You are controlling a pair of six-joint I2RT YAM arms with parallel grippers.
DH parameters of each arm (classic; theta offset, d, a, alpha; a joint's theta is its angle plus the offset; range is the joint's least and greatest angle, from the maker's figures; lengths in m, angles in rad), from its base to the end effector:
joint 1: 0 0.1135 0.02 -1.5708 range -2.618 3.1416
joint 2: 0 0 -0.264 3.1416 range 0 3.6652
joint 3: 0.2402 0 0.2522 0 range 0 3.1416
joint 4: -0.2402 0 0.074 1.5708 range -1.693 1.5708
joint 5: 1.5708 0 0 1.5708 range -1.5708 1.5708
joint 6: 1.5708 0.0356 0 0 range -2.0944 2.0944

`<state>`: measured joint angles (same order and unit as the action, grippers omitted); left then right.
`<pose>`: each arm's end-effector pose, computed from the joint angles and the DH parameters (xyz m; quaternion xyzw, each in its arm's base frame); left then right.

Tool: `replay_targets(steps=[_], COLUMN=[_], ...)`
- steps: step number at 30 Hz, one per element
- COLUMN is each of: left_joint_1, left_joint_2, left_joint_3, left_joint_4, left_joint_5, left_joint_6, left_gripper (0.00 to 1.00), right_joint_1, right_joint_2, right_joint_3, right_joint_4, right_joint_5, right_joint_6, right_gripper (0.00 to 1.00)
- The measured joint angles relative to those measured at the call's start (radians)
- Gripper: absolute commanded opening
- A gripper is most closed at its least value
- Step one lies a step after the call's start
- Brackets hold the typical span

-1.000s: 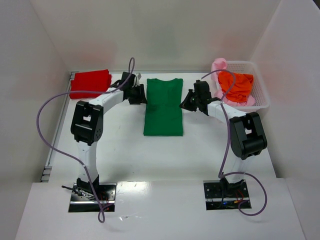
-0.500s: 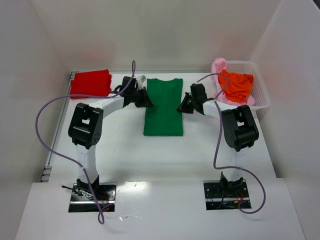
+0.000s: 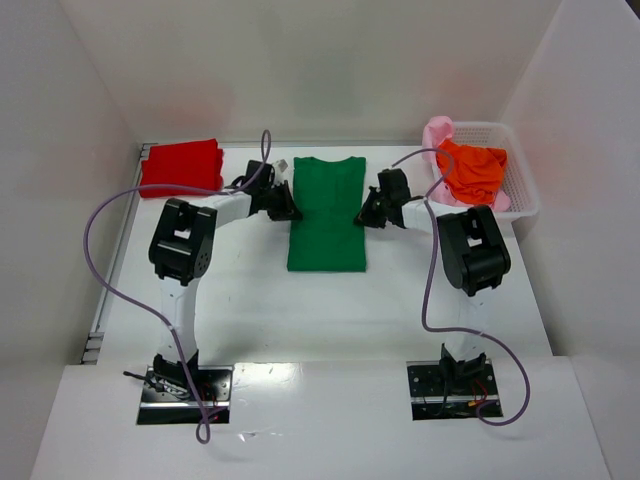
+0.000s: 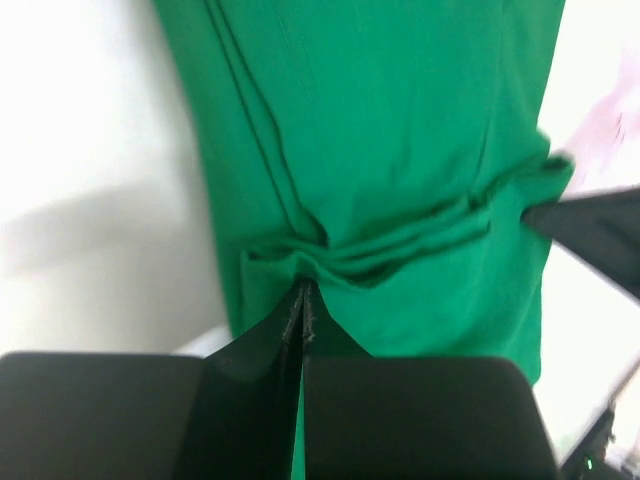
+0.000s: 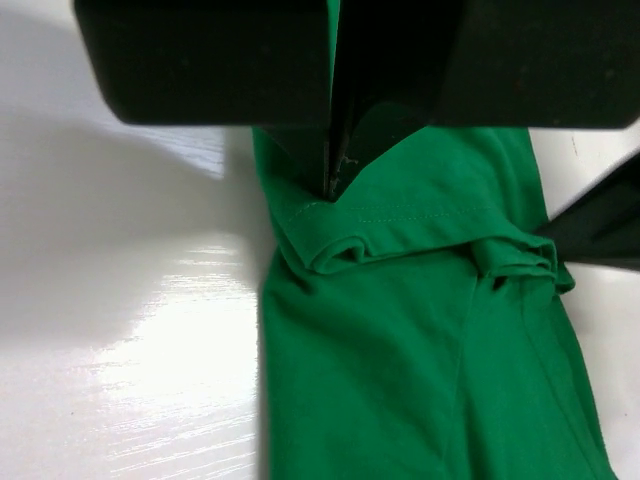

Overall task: Fold and stack the t-shirts
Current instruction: Fold the folded rectangular tshirt in 1/3 of the way

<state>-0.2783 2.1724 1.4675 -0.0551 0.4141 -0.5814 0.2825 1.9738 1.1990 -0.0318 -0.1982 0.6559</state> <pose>0.4500 -0.1435 0.1447 -0.0556 0.9012 -0.3326 0.2721 0.3975 0.1227 0.1492 0.1351 0.9141 0.2497 0.2894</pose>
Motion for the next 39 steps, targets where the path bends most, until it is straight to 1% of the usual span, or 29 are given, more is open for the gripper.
replay_targets(steps=[1,3,10,13,15,17,18,20,21,22,23,24,25,26,27,30,31,32,33,34,35,36,37,39], left_joint_1=[0.006,0.016,0.035,0.035,0.035,0.035,0.037,0.040,0.041,0.044,0.047,0.051,0.055,0.057,0.059,0.066,0.066,0.066,0.066,0.066,0.063,0.059,0.055,0.035], left_joint_2=[0.007,0.023,0.069,0.072,0.075,0.076,0.076,0.075,0.069,0.062,0.053,0.035,0.013,-0.014,-0.049,-0.159,-0.190,-0.236,-0.280,-0.314,-0.347,-0.385,-0.418,-0.470], left_joint_3=[0.015,0.044,0.093,0.105,0.112,0.117,0.118,0.123,0.123,0.123,0.122,0.114,0.103,0.089,0.073,0.028,0.014,-0.013,-0.045,-0.070,-0.100,-0.143,-0.184,-0.259], left_joint_4=[0.000,0.004,0.008,0.004,0.002,-0.001,-0.004,-0.005,-0.005,-0.013,-0.019,-0.020,-0.026,-0.030,-0.036,-0.050,-0.050,-0.051,-0.051,-0.056,-0.058,-0.057,-0.065,-0.093], left_joint_5=[-0.003,-0.009,-0.009,-0.015,-0.024,-0.034,-0.036,-0.037,-0.040,-0.046,-0.050,-0.054,-0.057,-0.060,-0.062,-0.060,-0.059,-0.054,-0.050,-0.046,-0.045,-0.043,-0.041,-0.044], left_joint_6=[0.001,0.002,0.001,0.002,0.005,0.014,0.021,0.032,0.036,0.040,0.045,0.054,0.057,0.059,0.064,0.076,0.079,0.082,0.083,0.083,0.083,0.083,0.083,0.083], left_gripper=[0.04,0.07,0.11,0.15,0.23,0.26,0.32,0.40,0.49,0.56,0.60,0.66,0.67,0.75,0.79,0.88,0.90,0.92,0.93,0.95,0.96,0.97,0.99,1.00], right_joint_1=[0.000,0.000,0.000,-0.002,-0.006,-0.013,-0.019,-0.034,-0.043,-0.049,-0.054,-0.058,-0.061,-0.064,-0.065,-0.065,-0.065,-0.065,-0.065,-0.065,-0.065,-0.065,-0.065,-0.061], right_joint_2=[0.005,0.017,0.028,0.031,0.034,0.034,0.036,0.037,0.037,0.037,0.035,0.030,0.026,0.016,0.004,-0.069,-0.102,-0.155,-0.176,-0.215,-0.251,-0.291,-0.325,-0.387], right_joint_3=[0.002,0.006,0.010,0.016,0.025,0.033,0.040,0.054,0.063,0.068,0.073,0.073,0.073,0.073,0.072,0.046,0.029,0.000,-0.011,-0.032,-0.055,-0.087,-0.118,-0.190], right_joint_4=[0.001,0.003,0.012,0.013,0.013,0.013,0.013,0.013,0.013,0.014,0.014,0.012,0.010,0.006,0.005,0.001,0.002,-0.001,-0.004,-0.007,-0.009,-0.010,-0.016,-0.027], right_joint_5=[0.000,0.000,0.000,0.005,0.009,0.011,0.013,0.019,0.024,0.025,0.026,0.026,0.026,0.025,0.025,0.018,0.016,0.011,0.008,0.005,0.000,-0.004,-0.006,-0.004], right_joint_6=[0.000,0.000,0.000,0.000,0.000,-0.001,-0.002,-0.004,-0.007,-0.008,-0.010,-0.012,-0.014,-0.015,-0.016,-0.020,-0.020,-0.025,-0.026,-0.028,-0.029,-0.032,-0.031,-0.033], right_gripper=[0.00,0.00,0.00,0.00,0.01,0.01,0.03,0.04,0.08,0.09,0.10,0.13,0.15,0.18,0.21,0.45,0.51,0.59,0.65,0.74,0.77,0.85,0.91,0.99])
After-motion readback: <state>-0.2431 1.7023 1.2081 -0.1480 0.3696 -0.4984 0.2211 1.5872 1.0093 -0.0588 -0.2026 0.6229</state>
